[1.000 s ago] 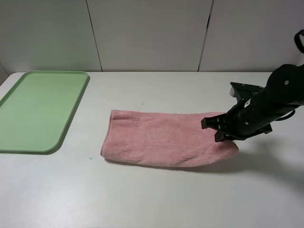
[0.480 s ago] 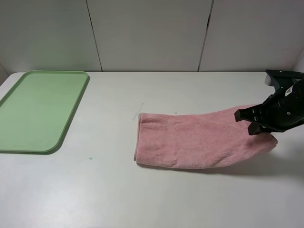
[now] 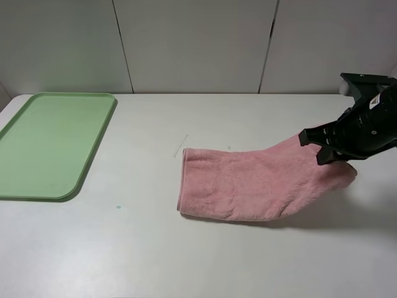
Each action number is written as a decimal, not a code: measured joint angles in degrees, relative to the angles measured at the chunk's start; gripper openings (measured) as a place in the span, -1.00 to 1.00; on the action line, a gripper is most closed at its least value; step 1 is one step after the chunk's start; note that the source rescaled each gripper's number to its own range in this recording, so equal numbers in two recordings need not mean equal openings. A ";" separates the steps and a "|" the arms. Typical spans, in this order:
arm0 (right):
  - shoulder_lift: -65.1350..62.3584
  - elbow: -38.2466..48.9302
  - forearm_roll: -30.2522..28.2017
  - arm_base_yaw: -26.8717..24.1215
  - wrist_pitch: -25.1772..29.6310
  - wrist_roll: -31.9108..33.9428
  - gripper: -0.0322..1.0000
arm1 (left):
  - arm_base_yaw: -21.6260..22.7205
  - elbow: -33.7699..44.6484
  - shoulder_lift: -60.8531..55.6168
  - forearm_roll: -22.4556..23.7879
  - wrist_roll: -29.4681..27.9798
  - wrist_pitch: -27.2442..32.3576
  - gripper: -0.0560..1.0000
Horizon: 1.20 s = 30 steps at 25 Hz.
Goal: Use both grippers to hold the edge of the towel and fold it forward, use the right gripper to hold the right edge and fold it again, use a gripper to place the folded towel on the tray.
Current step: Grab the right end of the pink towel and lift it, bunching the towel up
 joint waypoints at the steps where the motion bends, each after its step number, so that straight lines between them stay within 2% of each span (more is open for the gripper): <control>1: -0.04 -0.38 0.25 0.91 0.04 0.37 -0.84 | 0.00 0.00 0.00 0.00 0.00 0.00 1.00; 13: -0.04 -1.05 5.19 13.32 -0.83 5.11 -0.84 | 0.00 0.00 0.00 0.00 0.00 0.00 1.00; 19: -0.04 -1.05 7.90 18.42 -3.38 6.81 -0.84 | 0.00 0.00 0.00 0.00 0.00 0.00 1.00; 25: -0.04 -1.05 10.98 21.39 -6.38 7.11 -0.84 | 0.00 0.00 0.00 0.00 0.00 0.00 1.00; 30: -0.04 -1.05 12.88 21.52 -8.52 7.21 -0.84 | 0.00 0.00 0.00 0.00 0.00 0.00 1.00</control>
